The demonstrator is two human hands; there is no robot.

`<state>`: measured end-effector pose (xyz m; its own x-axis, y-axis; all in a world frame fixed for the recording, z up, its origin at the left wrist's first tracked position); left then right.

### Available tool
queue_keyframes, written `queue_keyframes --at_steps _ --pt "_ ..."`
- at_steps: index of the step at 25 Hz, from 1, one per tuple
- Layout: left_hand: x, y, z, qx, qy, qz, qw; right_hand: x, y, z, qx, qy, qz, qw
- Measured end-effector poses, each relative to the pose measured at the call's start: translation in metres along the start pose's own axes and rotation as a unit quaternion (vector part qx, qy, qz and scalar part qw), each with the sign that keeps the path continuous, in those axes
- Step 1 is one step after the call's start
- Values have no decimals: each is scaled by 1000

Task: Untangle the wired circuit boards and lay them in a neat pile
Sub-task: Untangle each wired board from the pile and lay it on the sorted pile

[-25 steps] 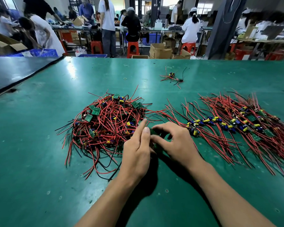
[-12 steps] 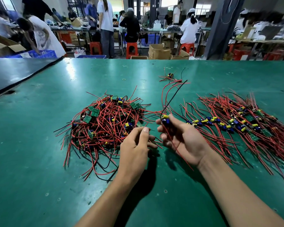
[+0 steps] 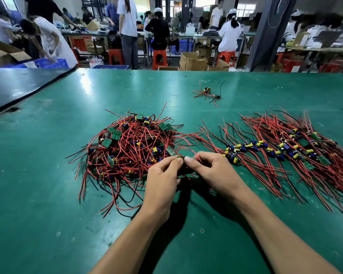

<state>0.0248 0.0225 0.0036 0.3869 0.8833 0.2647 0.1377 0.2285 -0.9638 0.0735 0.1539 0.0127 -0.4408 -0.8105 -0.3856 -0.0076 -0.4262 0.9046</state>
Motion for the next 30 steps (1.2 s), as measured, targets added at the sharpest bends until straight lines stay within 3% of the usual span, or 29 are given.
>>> queue_keyframes --at_steps 3,6,11,14,18,21,23,25,30 --pt "-1 1 -2 3 7 33 999 3 4 0 -22 20 38 999" --pt "0 0 -5 -2 29 51 998 5 1 0 15 56 141 988" --pt "5 0 -6 -2 50 50 998 3 -2 -1 99 29 225 969" --pt "6 1 -6 -20 37 40 998 -1 -3 5 124 -8 220 968" --pt "7 7 -4 -37 31 63 997 2 -5 6 171 17 291 941" --pt "7 5 -2 56 20 221 973 -1 -3 5 160 34 242 956" --pt "9 3 -4 95 19 269 958 0 -3 3 155 41 244 957" --pt "8 5 -2 92 17 266 960 3 -5 1 139 48 262 954" --pt "5 6 -1 52 16 181 982 -1 -11 4 96 29 118 988"
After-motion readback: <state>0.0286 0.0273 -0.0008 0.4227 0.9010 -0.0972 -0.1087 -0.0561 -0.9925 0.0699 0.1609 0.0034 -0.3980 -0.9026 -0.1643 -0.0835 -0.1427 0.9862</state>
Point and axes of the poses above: each hand's wrist, its own z-axis towards the middle knuckle, its own x-axis out of the palm, y = z × x, the point moved 4 cm from there along z, towards the middle knuckle, and after that the axes turned 3 degrees about -y, right-handed, at the moved point
